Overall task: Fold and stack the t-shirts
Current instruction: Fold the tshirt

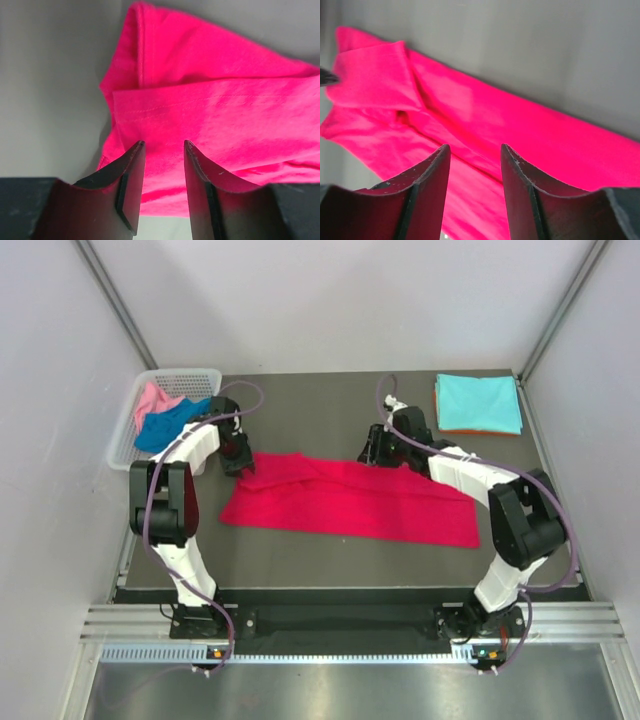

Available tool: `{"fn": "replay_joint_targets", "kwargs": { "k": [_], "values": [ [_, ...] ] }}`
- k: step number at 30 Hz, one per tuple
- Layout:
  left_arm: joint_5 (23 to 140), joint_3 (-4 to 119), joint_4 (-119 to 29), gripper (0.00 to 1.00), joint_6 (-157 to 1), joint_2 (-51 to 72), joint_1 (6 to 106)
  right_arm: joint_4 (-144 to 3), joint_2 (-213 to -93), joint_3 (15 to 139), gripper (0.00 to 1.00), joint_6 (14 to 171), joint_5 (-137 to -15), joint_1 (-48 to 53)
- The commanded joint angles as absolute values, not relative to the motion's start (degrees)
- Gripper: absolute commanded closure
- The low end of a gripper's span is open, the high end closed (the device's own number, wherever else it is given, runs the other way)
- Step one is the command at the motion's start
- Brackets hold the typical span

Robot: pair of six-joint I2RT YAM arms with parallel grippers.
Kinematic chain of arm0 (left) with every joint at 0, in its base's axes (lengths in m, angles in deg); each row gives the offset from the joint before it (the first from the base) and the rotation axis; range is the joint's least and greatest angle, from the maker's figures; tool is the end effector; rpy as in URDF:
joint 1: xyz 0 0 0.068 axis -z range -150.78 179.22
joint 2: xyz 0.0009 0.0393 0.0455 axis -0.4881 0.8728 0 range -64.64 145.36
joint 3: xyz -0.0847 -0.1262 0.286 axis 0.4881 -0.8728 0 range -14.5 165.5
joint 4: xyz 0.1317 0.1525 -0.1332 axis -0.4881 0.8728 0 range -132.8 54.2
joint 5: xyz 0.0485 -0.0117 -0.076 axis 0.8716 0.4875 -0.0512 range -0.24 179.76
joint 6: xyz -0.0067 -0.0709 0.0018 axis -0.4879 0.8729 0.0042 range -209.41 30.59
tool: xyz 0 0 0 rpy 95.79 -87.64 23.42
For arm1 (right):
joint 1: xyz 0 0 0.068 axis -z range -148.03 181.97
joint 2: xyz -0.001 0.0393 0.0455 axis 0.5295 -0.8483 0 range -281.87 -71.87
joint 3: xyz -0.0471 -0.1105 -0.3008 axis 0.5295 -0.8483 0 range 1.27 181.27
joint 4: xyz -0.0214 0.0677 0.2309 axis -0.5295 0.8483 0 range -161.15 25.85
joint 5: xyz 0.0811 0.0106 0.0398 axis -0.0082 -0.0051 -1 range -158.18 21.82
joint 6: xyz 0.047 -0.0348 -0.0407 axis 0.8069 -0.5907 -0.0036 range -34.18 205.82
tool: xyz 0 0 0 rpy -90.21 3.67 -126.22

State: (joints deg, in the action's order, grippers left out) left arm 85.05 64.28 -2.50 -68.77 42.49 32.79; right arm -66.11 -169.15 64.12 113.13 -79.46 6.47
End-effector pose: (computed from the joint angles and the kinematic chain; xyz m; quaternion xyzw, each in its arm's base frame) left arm 0.3857 -0.0289 0.2392 -0.1382 0.9721 -0.0783 0.1725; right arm 0.3381 0.1739 0.2669 -0.0277 0.9005 0.2685 0.3409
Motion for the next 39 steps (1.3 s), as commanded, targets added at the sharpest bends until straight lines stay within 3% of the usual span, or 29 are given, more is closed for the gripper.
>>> {"fn": "replay_joint_targets", "kwargs": {
  "k": [1,6,14,27,33,39],
  "values": [
    [84.7,62.6,-2.8,0.59,-68.8,39.1,32.8,-70.7,-171.7,69.2,0.54,113.3,-82.7,4.2],
    [89.1,60.2,-3.5,0.57,-68.4,35.7,32.7,-73.9,-178.6,76.3,0.52,111.7,-86.8,2.7],
    [80.7,60.8,-6.8,0.55,-67.8,39.1,31.9,-75.0,-191.5,88.2,0.50,112.0,-90.4,0.8],
    [76.5,59.1,-6.6,0.66,-66.9,36.4,31.6,-77.3,-199.5,93.4,0.55,113.0,-93.9,-3.5],
    [85.7,57.9,-6.3,0.60,-66.6,34.0,31.2,-74.3,-202.2,97.5,0.55,111.6,-91.1,-4.3],
    [84.5,58.3,-8.5,0.57,-64.4,35.3,27.8,-74.5,-204.5,100.2,0.52,109.3,-88.3,-4.5]
  ]
}}
